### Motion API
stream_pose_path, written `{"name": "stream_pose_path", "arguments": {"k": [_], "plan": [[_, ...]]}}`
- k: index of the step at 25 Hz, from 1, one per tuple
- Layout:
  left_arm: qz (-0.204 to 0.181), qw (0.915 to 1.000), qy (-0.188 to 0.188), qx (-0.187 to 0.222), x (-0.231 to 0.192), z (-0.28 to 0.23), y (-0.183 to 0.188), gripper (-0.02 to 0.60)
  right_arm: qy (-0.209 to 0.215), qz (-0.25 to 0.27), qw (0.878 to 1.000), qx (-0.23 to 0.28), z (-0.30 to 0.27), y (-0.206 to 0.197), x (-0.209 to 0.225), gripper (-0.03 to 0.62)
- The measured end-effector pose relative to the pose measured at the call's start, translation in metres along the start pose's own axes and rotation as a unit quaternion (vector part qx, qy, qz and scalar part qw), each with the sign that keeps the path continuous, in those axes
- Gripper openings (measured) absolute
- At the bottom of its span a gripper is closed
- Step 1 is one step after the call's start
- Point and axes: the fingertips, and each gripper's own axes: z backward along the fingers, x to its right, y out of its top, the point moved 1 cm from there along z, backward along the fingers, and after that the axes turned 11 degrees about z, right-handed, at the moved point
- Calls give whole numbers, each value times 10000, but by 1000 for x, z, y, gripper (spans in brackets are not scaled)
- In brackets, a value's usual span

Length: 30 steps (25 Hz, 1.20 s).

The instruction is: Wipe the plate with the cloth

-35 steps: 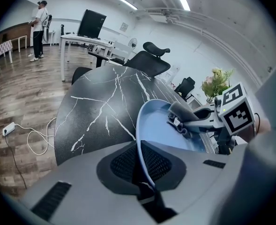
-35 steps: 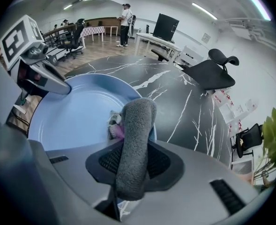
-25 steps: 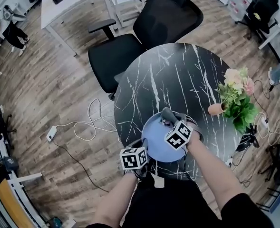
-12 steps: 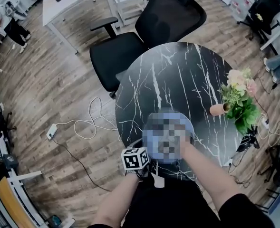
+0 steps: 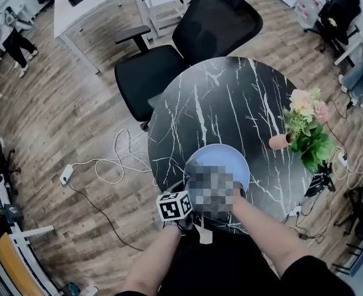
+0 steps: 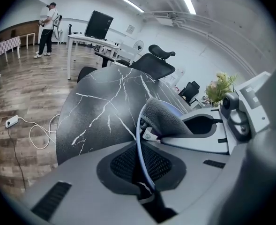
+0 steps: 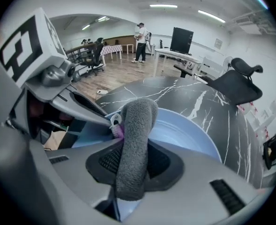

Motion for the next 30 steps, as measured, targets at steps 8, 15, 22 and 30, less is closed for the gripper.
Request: {"name": "stream_pose_path", "arguments": {"k": [8,15,22,30], "plan": [[167,9999,17,30,-1,1,0,37,623,-1587,9844,427,7,-2,-28,110],[174,9998,-13,47,0,1,1,35,475,-1488,9876,160,7,-5,-28,110],[143,9999,-15,37,0,1,1,35,19,-839,9963,-179,7,-21,-6,110],[173,9998,-29,45,0,0,-1,35,-564,-1005,9923,-449,17,-53,40,110]]}}
